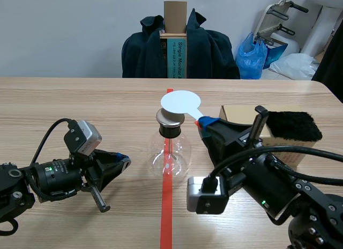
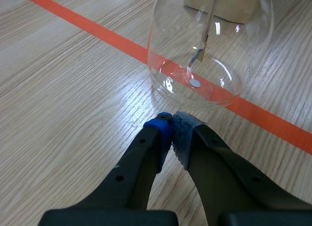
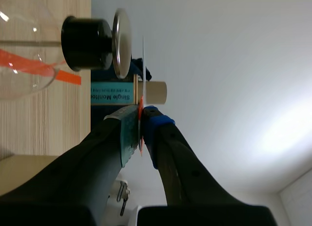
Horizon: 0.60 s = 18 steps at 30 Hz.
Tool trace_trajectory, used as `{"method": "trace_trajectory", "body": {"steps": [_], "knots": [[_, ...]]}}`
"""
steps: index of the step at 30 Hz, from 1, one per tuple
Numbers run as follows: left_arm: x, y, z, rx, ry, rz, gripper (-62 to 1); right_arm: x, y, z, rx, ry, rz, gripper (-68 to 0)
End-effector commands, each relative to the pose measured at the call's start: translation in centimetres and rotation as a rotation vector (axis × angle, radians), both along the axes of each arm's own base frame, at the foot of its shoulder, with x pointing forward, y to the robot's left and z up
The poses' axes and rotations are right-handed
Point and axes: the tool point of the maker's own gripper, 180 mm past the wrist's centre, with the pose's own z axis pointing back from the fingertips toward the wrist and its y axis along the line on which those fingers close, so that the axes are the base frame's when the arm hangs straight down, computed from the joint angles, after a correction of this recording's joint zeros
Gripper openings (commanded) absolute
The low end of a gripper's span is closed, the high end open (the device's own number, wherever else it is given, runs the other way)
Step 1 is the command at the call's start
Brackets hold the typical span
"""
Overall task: Do the electroscope experiment.
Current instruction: 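Move the plate toward and away from the electroscope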
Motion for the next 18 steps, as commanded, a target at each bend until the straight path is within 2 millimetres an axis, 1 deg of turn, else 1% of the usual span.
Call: {"method": "trace_trajectory", "body": {"steps": [1,8,18], "knots": [[0.57,-0.38,1.15,-0.03,-0.032,0.004,-58.1,0.2,-0.01,0.96,-0.002,-0.039,0.022,-66.9],[0.57,-0.38,1.15,-0.03,-0.032,0.004,-58.1,-0.76,0.95,0.9,-0.006,-0.039,0.097,-66.9],[0.57,-0.38,1.15,-0.03,-0.032,0.004,-58.1,-0.78,0.97,0.9,-0.006,-0.039,0.099,-66.9]]}}
